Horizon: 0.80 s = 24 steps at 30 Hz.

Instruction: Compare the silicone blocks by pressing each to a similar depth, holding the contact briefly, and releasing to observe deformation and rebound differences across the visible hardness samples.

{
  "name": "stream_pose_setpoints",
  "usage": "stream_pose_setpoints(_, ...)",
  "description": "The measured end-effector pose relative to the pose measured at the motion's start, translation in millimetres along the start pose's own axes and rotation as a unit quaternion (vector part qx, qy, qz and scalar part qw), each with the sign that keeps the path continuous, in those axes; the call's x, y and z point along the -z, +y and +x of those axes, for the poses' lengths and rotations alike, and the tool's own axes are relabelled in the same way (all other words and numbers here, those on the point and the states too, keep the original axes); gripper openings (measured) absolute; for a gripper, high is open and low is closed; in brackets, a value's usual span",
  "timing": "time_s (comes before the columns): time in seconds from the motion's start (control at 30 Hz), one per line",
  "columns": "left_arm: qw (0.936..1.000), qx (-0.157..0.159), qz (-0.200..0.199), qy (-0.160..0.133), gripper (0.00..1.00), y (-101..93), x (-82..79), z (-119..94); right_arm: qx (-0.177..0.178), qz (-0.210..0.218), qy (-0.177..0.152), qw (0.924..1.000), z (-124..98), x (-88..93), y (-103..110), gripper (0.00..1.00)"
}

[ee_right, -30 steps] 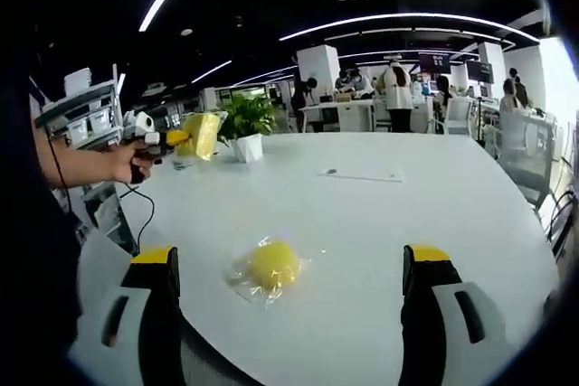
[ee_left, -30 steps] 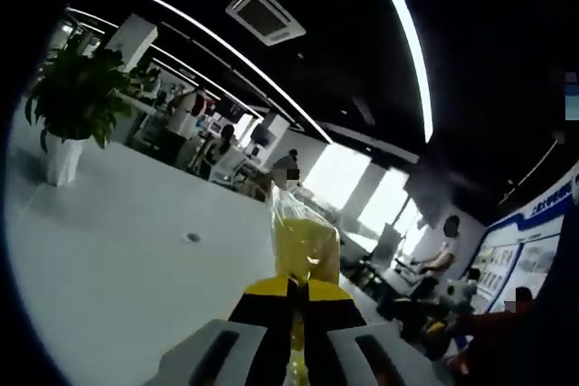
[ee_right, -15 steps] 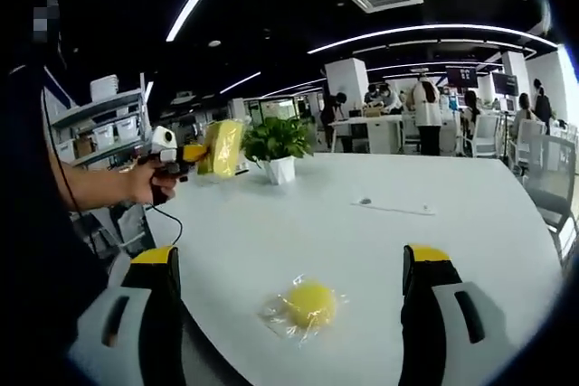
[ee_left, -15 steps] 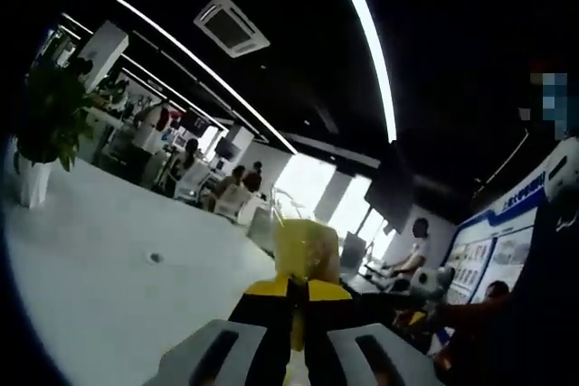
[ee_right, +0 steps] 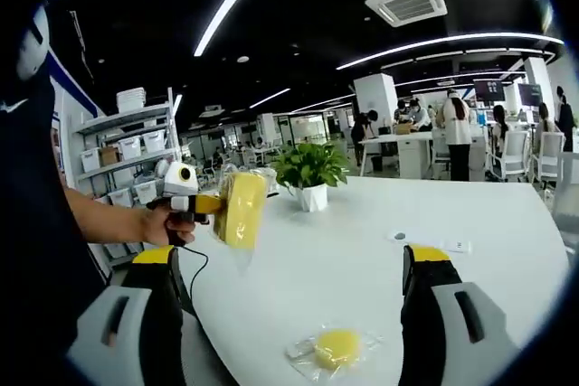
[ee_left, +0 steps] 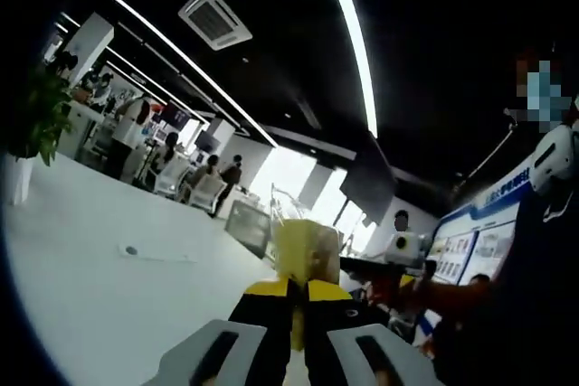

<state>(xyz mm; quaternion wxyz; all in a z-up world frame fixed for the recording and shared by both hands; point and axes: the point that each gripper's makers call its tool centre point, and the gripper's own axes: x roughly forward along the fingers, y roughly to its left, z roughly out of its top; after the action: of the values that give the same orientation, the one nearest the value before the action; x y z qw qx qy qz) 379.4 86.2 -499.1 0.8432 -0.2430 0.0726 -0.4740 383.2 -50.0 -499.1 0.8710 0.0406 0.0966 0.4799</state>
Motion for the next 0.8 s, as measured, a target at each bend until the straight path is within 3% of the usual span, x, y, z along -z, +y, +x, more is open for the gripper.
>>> stream_pose_setpoints(0.17,0.9997,0.017,0.006,0.016,0.01,-9.8,6.4,6.8,-0.026,0.012,-0.003,0.9996,9.7,-3.1,7.4,0.96)
stream_pose_setpoints(0.3,0.9988,0.034,0.012,0.032,0.01,-24.1,15.6,14.2,-0.056,0.023,-0.005,0.9981,12.2,-5.5,18.9,0.77)
stream_pose_setpoints(0.4,0.9984,0.045,0.008,0.033,0.01,-28.7,19.3,17.0,-0.066,0.034,-0.003,0.9973,17.2,-4.0,22.5,0.79)
stream_pose_setpoints(0.8,0.9970,0.063,0.002,0.044,0.01,-40.9,34.1,25.4,-0.109,0.057,0.004,0.9924,28.8,-2.7,45.6,0.56)
